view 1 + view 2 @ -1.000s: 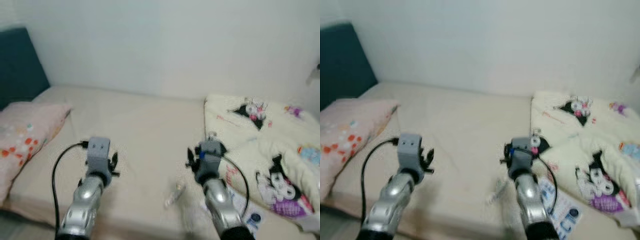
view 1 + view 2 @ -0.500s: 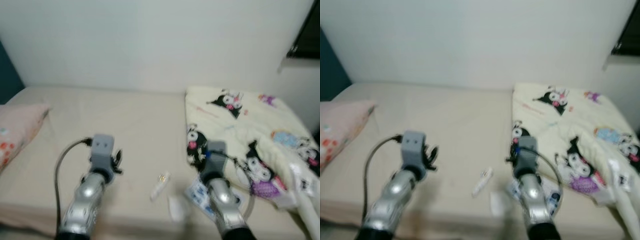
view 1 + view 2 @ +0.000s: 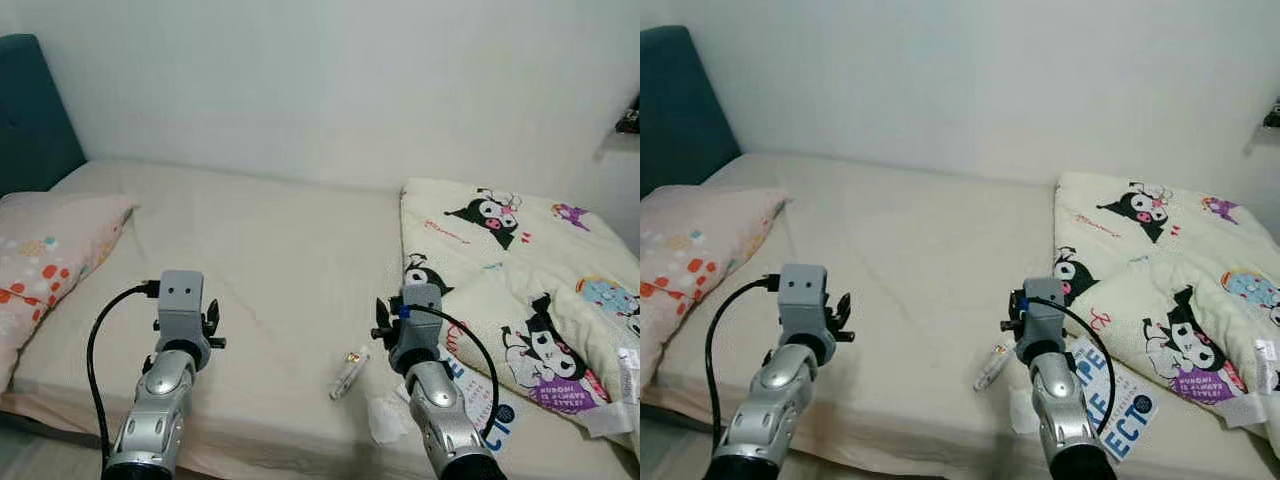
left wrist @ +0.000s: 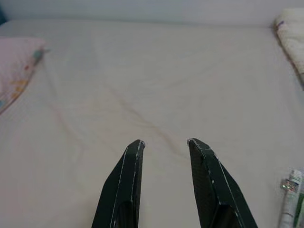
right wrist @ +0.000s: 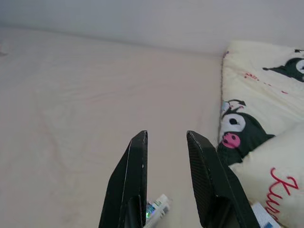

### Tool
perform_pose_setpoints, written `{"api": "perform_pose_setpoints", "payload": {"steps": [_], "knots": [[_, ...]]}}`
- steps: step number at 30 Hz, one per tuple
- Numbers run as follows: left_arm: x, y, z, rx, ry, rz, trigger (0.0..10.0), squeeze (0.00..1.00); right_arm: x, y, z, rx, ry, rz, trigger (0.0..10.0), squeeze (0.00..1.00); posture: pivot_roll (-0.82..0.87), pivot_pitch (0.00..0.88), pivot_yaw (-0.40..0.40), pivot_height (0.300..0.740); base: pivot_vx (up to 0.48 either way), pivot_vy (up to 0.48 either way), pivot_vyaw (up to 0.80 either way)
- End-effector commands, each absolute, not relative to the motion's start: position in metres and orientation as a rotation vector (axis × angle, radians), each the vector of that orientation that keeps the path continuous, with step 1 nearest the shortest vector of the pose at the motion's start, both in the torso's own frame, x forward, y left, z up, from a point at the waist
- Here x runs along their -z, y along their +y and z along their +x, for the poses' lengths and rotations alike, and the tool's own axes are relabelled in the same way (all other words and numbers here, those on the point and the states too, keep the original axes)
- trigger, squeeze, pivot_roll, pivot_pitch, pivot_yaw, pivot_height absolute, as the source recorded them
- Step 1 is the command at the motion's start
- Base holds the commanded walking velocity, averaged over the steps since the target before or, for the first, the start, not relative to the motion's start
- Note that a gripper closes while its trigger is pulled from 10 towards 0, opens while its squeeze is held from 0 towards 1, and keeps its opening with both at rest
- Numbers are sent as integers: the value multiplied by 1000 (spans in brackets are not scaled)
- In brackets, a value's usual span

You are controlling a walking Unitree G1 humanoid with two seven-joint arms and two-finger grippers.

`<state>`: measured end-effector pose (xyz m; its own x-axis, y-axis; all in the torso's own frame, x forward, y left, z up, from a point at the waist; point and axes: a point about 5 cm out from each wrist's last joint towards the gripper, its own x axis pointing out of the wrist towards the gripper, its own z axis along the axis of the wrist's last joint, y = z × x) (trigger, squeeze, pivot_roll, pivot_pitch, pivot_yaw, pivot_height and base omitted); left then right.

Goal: Clean up the room

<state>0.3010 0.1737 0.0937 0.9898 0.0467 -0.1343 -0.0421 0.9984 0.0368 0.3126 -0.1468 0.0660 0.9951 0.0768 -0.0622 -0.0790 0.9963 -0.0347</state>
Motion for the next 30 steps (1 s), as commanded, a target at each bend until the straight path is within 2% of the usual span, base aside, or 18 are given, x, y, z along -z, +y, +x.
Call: {"api": "perform_pose_setpoints", "payload": {"steps": [1, 30], "knots": [[-89, 177, 298, -55, 149, 49, 10000, 0, -64, -148, 312, -77, 77, -34, 10000, 0, 47, 5, -59, 700, 0, 0, 0], [-89, 164, 290, 21, 143, 86, 10000, 0, -58, -146, 308, -88, 95, -22, 10000, 0, 53, 26, -63, 595, 0, 0, 0]]}}
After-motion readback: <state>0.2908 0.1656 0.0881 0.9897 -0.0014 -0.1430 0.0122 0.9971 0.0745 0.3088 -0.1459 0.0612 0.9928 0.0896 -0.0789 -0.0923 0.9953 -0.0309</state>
